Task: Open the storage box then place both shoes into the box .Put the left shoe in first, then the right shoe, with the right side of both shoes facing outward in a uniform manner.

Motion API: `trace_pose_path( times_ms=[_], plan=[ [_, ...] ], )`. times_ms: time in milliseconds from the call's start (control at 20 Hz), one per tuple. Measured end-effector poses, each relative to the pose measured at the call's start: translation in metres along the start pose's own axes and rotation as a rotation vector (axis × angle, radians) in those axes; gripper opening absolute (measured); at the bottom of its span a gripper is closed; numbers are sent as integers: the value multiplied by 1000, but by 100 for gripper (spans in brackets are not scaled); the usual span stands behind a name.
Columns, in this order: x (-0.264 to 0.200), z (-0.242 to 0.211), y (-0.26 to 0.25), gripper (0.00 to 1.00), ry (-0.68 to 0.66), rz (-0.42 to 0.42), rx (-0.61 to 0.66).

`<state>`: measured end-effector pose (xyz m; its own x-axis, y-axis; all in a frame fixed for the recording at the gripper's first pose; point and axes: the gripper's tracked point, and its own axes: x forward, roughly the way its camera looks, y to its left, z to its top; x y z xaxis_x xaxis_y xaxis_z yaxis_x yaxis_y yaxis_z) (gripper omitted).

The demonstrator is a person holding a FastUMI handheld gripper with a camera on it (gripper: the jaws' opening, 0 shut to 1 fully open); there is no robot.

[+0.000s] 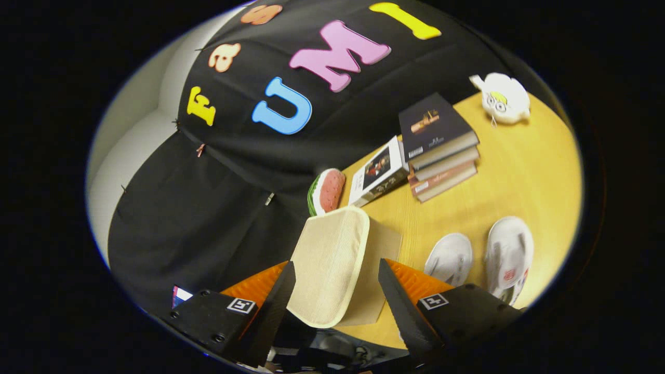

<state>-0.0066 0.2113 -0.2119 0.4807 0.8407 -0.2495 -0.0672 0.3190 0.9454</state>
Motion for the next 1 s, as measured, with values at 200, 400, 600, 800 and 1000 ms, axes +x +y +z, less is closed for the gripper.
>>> trace_pose_path(
  times_ms=[200, 400, 600, 800, 1000],
  plan=[
    [23, -32, -14, 98, 111, 54, 128],
    [40, -54, -24, 98, 196, 83, 232],
    [52, -65, -24, 98, 242, 121, 310],
    [63, -96, -20, 98, 326, 133, 292],
    [70, -104, -3, 78, 340, 183, 319]
  ],
)
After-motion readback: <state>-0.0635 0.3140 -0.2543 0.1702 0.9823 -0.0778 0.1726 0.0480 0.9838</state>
